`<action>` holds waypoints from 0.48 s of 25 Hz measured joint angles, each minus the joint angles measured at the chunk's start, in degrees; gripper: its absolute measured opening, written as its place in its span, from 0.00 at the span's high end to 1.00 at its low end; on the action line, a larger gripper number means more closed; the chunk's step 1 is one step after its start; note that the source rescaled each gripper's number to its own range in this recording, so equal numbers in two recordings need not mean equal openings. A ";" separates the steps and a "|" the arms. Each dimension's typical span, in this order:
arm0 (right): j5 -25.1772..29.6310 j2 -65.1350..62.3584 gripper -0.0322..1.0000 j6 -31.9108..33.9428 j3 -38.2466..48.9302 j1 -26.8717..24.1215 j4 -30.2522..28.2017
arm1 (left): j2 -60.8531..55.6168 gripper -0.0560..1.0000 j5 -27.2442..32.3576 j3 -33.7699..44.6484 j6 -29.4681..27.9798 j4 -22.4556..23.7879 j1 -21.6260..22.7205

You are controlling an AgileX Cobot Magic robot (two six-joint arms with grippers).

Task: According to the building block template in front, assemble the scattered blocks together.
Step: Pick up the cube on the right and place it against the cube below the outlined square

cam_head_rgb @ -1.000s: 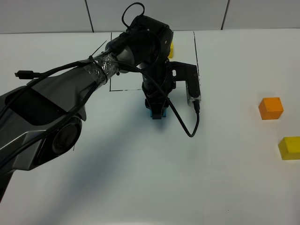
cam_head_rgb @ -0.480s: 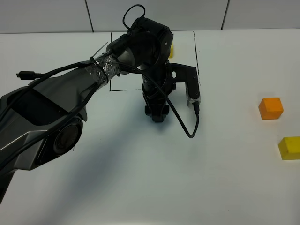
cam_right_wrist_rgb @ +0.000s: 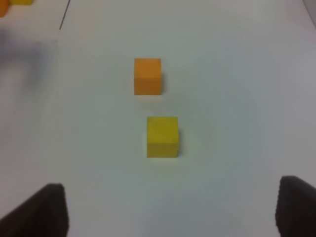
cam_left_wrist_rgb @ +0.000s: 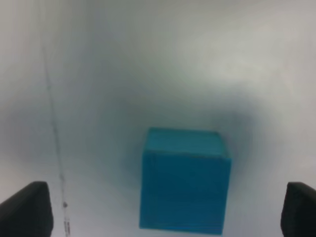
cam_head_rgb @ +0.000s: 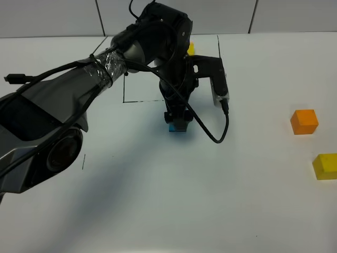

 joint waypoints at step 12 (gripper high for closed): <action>0.00 0.00 0.27 0.00 0.00 0.00 0.00 | -12.34 0.04 0.13 0.05 -20.15 1.36 7.15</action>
